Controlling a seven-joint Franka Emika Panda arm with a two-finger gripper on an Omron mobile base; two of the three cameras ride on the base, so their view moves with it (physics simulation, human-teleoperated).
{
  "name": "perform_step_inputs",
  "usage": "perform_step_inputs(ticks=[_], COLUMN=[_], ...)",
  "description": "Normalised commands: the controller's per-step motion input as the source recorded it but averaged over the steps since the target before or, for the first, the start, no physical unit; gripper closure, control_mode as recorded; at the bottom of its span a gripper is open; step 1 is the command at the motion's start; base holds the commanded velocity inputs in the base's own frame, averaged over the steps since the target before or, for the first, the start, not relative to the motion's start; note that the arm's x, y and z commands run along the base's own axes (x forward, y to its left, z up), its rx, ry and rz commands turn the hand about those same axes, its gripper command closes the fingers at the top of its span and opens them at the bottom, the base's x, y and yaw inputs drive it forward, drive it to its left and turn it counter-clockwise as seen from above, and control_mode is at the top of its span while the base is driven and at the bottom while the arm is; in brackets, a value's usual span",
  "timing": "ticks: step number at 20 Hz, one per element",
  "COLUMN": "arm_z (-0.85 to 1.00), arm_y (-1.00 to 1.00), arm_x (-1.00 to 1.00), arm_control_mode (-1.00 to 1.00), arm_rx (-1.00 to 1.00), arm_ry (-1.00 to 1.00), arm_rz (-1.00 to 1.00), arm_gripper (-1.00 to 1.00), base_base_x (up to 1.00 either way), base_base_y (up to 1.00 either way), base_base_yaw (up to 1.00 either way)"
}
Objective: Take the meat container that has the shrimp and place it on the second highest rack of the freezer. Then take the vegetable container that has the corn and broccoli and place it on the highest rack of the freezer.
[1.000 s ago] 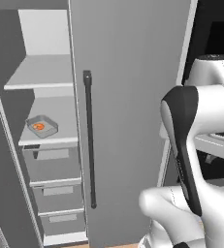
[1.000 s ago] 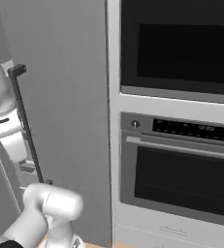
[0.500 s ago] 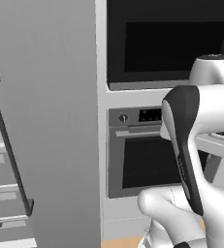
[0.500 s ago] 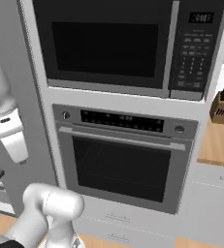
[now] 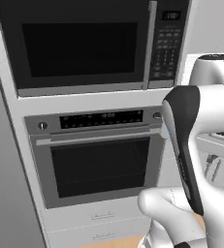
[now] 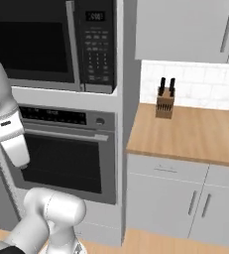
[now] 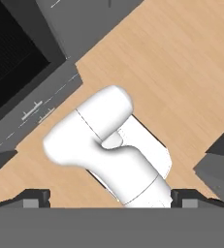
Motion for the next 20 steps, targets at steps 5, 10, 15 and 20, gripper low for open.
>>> perform_step_inputs(ticks=[5, 10, 15, 20], arm_z=[0.0, 0.0, 0.0, 0.0], arm_y=[0.0, 0.0, 0.0, 0.0], arm_x=[0.0, 0.0, 0.0, 0.0], arm_control_mode=[1.0, 1.0, 1.0, 1.0], arm_rx=[0.0, 0.0, 0.0, 0.0], arm_ry=[0.0, 0.0, 0.0, 0.0], arm_rz=[0.0, 0.0, 0.0, 0.0], arm_gripper=[-1.0, -1.0, -1.0, -1.0], base_base_x=[0.19, 0.27, 0.49, 0.52], base_base_y=[-1.0, -1.0, -1.0, -1.0], base_base_yaw=[-0.07, -0.05, -0.01, 0.0])
